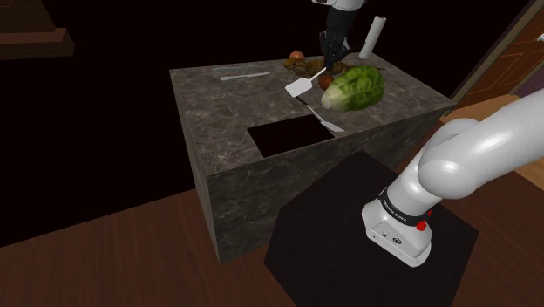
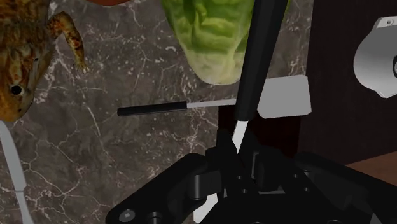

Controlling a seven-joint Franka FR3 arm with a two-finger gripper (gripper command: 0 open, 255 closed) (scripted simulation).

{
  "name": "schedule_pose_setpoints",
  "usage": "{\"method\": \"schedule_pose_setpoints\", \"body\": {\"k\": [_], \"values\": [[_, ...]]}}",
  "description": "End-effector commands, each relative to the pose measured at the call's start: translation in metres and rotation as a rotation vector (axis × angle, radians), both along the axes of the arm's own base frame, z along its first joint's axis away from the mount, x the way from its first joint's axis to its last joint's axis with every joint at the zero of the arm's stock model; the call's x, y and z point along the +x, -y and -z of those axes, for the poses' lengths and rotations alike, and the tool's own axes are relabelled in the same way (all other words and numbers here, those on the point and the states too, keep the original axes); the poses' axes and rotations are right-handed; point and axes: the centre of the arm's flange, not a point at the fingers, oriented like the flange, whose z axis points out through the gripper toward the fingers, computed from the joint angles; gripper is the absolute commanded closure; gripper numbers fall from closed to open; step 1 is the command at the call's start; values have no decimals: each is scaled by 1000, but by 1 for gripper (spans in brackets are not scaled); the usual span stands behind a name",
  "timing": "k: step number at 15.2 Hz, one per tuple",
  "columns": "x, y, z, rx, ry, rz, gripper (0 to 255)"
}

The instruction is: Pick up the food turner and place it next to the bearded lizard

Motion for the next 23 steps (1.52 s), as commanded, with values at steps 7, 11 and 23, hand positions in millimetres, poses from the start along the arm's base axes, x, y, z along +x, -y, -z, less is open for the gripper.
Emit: {"method": "schedule_pose_setpoints", "body": {"k": [7, 11, 23], "values": [[-58, 86, 1, 0, -1, -2, 255], [-88, 130, 1, 0, -1, -2, 255], [-178, 261, 1, 0, -1, -2, 255]]}}
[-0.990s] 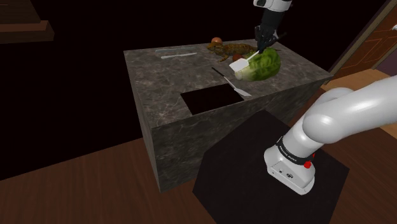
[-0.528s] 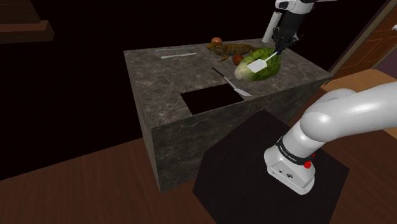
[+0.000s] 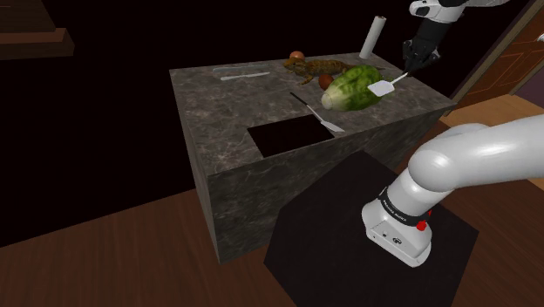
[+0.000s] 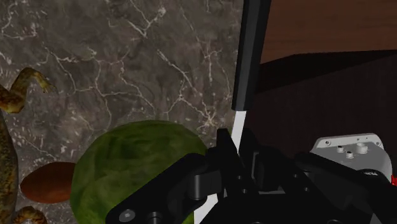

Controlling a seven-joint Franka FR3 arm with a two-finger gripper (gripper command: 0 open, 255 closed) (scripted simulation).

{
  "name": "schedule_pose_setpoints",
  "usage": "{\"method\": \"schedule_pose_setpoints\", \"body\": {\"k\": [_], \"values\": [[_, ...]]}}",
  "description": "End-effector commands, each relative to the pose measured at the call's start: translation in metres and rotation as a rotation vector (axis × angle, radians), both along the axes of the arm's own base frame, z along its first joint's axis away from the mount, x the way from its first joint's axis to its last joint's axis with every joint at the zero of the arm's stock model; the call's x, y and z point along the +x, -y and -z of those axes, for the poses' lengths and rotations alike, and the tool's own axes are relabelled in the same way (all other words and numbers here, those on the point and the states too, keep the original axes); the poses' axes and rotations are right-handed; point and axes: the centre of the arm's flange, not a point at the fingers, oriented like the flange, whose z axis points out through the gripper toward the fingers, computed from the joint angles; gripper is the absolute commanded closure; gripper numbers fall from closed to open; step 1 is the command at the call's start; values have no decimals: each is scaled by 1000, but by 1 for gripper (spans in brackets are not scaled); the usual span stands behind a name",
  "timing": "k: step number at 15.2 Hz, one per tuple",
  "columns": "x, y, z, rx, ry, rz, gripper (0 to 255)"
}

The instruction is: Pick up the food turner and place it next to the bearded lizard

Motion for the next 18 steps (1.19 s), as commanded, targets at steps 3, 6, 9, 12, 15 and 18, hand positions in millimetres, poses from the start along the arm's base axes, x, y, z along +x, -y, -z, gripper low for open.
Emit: {"method": "schedule_pose_setpoints", "body": {"k": [3, 6, 9, 12, 15, 18], "values": [[-29, 47, 0, 0, -1, -1, 255], [-49, 77, 0, 0, -1, -1, 255], [-49, 77, 16, 0, -1, -1, 255], [-49, 77, 32, 0, -1, -1, 255], [-49, 77, 48, 0, -1, -1, 255], [-49, 77, 64, 0, -1, -1, 255]]}}
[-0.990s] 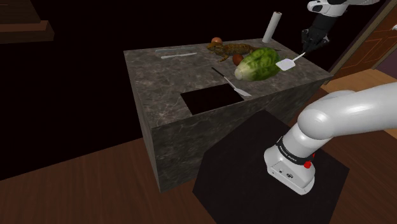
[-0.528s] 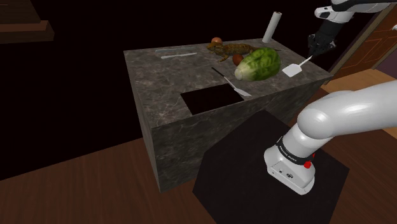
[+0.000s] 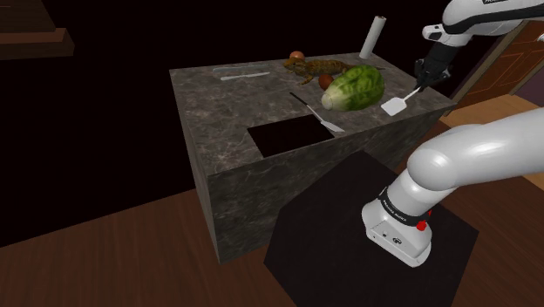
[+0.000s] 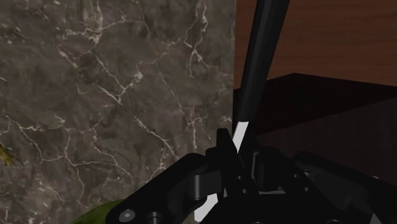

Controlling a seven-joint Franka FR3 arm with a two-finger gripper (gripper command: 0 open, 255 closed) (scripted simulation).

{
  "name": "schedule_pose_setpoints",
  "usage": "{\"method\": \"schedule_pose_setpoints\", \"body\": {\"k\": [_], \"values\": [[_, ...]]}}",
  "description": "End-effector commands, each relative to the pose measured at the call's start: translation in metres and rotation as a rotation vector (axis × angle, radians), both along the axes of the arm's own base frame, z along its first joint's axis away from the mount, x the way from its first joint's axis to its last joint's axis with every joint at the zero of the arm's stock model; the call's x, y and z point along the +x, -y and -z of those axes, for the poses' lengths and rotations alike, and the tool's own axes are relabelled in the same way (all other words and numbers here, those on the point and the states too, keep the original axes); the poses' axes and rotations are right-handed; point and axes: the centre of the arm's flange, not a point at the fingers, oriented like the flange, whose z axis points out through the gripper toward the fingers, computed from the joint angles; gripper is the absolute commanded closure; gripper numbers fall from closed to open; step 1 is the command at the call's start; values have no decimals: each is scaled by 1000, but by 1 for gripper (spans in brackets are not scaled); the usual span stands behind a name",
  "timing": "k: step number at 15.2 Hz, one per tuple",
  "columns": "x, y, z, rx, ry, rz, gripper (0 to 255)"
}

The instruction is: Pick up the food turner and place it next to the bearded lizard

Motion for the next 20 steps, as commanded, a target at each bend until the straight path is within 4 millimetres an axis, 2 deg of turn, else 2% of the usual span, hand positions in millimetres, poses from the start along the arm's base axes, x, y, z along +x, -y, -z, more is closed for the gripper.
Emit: {"method": "schedule_pose_setpoints", "body": {"k": [1, 18, 20], "values": [[-1, 0, 10, 0, 1, 0, 255], [-1, 0, 100, 0, 1, 0, 255], [-1, 0, 100, 0, 1, 0, 255]]}}
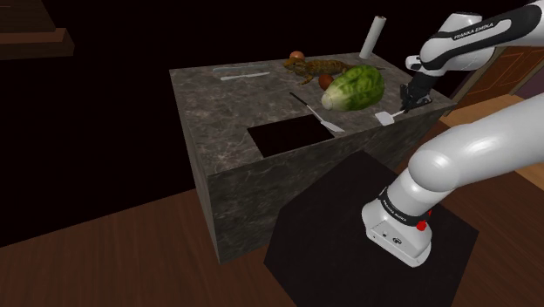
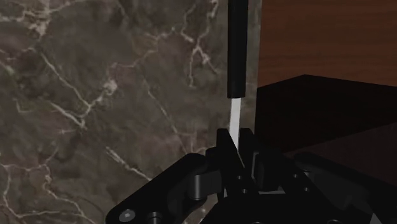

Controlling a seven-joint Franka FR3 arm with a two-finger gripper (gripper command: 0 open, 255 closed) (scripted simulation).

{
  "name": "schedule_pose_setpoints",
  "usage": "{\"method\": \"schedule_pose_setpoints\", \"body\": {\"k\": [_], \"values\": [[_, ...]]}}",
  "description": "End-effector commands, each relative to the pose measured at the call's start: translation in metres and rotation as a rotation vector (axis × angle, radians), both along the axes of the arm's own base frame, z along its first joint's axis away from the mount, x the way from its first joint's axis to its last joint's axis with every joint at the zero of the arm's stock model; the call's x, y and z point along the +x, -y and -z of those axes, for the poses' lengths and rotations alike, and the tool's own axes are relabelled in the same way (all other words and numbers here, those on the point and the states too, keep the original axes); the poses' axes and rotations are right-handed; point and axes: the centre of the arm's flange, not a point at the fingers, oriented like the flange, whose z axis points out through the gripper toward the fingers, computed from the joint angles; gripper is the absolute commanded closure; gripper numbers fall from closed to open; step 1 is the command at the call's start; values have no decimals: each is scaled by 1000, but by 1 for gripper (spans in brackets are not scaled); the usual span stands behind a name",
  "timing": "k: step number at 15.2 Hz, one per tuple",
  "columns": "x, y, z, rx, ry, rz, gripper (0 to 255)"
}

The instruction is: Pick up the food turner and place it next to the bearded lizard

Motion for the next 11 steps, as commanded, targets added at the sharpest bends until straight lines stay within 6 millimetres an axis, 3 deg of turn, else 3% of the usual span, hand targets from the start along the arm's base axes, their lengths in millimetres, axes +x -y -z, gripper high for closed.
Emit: {"method": "schedule_pose_setpoints", "body": {"k": [1, 5, 6, 11], "values": [[-1, -1, 2, 0, 0, 0, 255], [-1, -1, 2, 0, 0, 0, 255], [-1, -1, 2, 0, 0, 0, 0], [-1, -1, 2, 0, 0, 0, 0]]}}
